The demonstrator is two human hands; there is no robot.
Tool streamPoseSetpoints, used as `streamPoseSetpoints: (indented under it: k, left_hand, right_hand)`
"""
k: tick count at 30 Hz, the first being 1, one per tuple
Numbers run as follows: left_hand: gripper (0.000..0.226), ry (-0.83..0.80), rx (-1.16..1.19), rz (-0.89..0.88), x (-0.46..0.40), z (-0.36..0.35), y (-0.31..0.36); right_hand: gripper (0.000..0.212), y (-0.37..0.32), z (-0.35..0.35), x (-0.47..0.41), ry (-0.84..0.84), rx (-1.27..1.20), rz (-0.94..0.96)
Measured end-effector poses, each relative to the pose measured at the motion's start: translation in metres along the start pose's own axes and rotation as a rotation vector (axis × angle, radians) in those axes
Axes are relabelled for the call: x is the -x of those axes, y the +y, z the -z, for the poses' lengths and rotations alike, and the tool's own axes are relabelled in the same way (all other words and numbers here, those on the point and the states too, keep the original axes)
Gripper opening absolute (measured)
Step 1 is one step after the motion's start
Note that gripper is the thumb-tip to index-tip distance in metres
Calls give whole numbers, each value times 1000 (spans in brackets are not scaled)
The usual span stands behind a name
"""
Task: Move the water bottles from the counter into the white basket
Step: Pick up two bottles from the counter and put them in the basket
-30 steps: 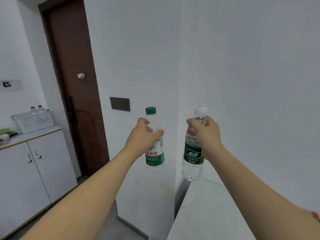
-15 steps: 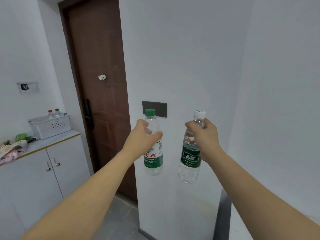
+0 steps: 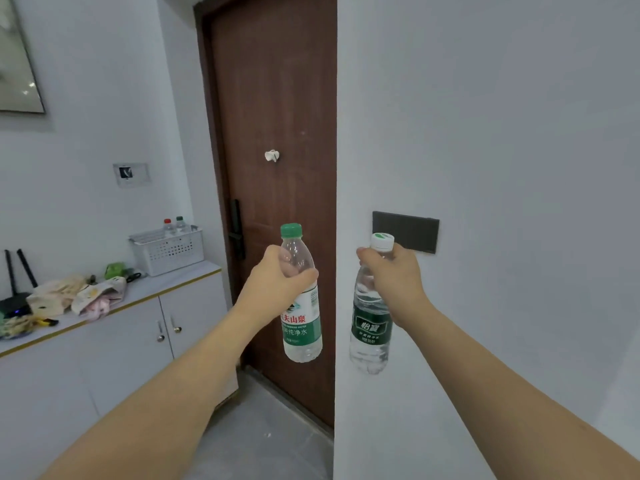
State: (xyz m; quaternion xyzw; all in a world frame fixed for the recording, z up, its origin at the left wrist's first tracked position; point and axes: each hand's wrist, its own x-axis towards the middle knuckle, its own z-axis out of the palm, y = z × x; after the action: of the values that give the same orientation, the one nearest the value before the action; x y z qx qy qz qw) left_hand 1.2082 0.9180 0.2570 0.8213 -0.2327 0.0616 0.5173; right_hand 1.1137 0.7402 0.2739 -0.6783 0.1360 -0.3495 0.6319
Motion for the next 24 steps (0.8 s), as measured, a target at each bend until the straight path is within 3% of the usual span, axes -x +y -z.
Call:
streamPoseSetpoints:
  k: [12, 16, 21, 24]
  left_hand:
    - [48, 52, 1, 41, -148, 160, -138]
    - [42, 72, -14, 63, -190, 192, -177]
    - [57, 107, -13, 96, -241, 222, -218]
    - [48, 139, -7, 97, -272, 242, -241]
  right_hand:
    - [14, 16, -246, -77, -56, 33, -5]
    - [11, 24, -306, -109, -64, 32, -8]
    - [12, 41, -375, -149, -106, -6, 5]
    - [13, 56, -419, -179, -162, -35, -5]
